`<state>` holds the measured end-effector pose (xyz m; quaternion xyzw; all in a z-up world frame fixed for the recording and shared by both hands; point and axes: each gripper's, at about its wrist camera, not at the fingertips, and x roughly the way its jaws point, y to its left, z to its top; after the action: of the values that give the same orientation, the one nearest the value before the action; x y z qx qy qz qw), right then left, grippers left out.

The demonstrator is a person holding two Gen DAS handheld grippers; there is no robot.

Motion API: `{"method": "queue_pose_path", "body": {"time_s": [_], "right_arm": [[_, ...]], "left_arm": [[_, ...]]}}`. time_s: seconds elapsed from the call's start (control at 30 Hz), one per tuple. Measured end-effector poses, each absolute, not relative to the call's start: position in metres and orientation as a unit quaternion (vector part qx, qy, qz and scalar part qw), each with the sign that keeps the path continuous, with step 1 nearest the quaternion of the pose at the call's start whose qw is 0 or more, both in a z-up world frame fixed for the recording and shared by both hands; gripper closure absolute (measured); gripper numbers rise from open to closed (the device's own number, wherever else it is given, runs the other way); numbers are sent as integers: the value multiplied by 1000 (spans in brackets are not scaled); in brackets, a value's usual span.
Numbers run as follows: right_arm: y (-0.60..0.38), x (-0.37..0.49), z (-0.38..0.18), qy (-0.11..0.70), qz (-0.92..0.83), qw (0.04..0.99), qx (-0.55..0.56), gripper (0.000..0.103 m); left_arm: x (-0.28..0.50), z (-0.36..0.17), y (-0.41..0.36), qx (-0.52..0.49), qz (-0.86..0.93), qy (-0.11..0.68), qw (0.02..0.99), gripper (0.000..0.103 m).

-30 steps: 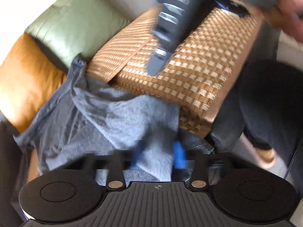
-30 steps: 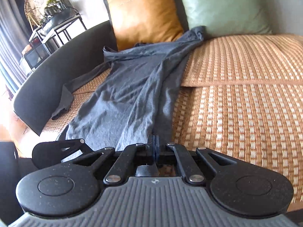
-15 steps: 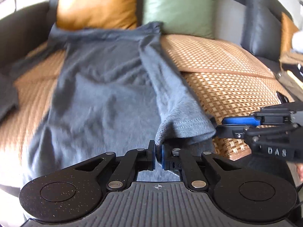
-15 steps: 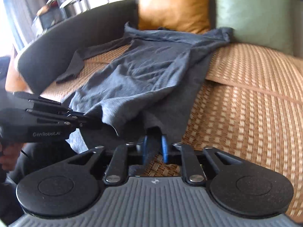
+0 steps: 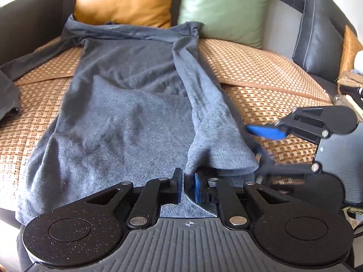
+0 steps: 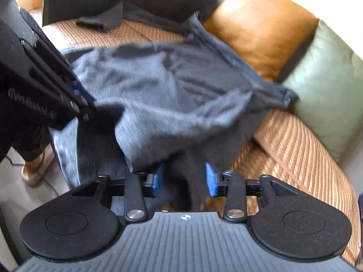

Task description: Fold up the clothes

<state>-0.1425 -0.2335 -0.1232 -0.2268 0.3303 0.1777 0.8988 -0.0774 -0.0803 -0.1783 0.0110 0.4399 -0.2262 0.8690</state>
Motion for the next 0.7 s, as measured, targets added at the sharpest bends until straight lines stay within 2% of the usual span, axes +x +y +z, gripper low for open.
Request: {"method": "queue_pose_path", "body": {"time_s": [0.17,0.37,0.7], "right_arm": [[-281,-149,-95,307,118,939,-104,99],[-354,-162,-109,340,29,940,11,100],[-358,-172,-132,404,50,913,16,99]], "left_arm": [[-79,-172,-90,10,-248,432,867,78],[-90,-180,-116,28,-295,443,846,79],[-97,-198,-113,46,-303,474,825,78]]}}
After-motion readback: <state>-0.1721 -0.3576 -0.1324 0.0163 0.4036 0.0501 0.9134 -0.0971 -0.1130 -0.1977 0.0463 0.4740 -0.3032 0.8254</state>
